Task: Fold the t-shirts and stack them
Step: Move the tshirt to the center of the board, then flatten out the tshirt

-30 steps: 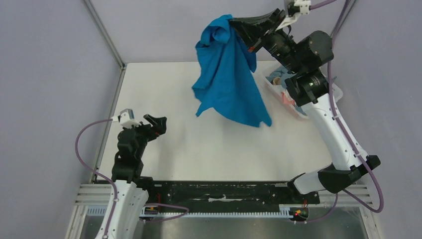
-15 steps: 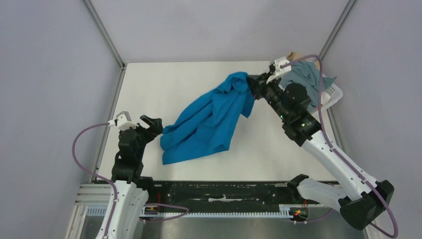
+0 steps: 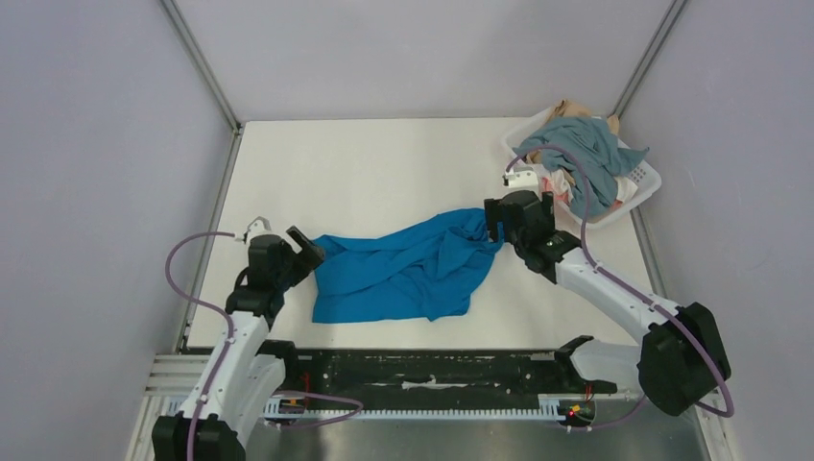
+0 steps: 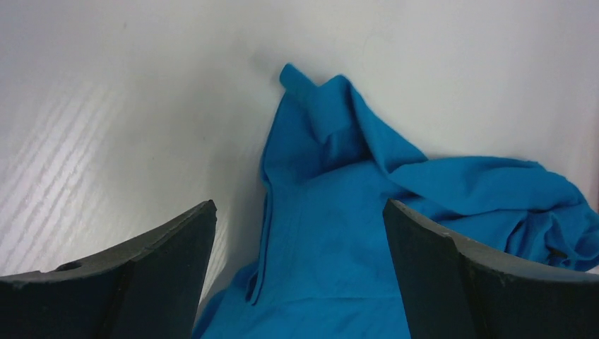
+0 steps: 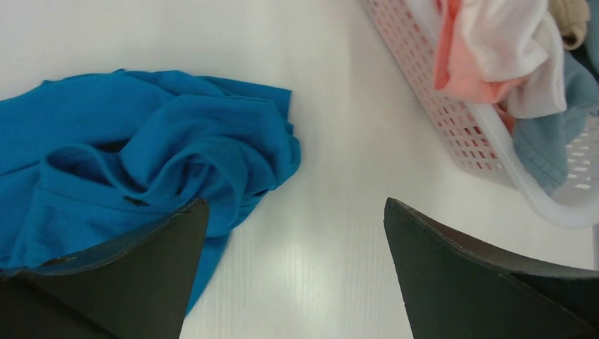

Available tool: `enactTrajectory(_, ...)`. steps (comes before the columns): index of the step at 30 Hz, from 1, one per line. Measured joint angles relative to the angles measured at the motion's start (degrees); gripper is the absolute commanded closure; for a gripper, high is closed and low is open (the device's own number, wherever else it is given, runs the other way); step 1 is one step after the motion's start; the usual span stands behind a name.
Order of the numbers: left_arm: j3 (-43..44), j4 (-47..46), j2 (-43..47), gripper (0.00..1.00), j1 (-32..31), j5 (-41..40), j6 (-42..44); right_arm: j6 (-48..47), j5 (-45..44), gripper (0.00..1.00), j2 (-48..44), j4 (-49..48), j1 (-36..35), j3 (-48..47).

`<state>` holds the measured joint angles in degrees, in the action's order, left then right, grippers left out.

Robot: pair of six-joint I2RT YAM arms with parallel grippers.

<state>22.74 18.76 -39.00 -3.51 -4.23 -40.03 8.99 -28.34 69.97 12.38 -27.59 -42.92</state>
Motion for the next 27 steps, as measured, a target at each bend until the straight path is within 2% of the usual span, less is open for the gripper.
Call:
enactTrajectory(4,-0.5,1.4,-5.5,0.06,0.0,3.9,-1.4,-0.1,1.1,0.02,-2.5,-1.2,-5.3,1.0)
enactTrajectory(8,-2.6,2.8,-7.9,0.07,-0.5,7.8,-2.2,0.0,1.2,0.02,-4.5,-3.5,-14.8,4.7)
enactTrajectory(13,-4.1,7.4,-4.4,0.08,-3.9,7.2,-4.4,1.0,-3.5,0.02,0.1,-5.1,-28.8,5.8)
enactTrajectory(16,-5.0,11.5,0.2,0.07,-6.7,4.9,-6.4,2.7,-5.6,0.02,4.9,-6.8,-34.7,5.8)
enactTrajectory(21,-5.4,15.8,4.3,0.06,-9.1,2.7,-8.9,8.3,-9.2,0.02,11.8,-7.5,-39.1,4.7)
enactTrajectory(27,-5.2,16.9,3.4,0.06,-10.6,1.2,-10.5,14.7,-9.5,0.02,13.6,-8.5,-39.8,3.7)
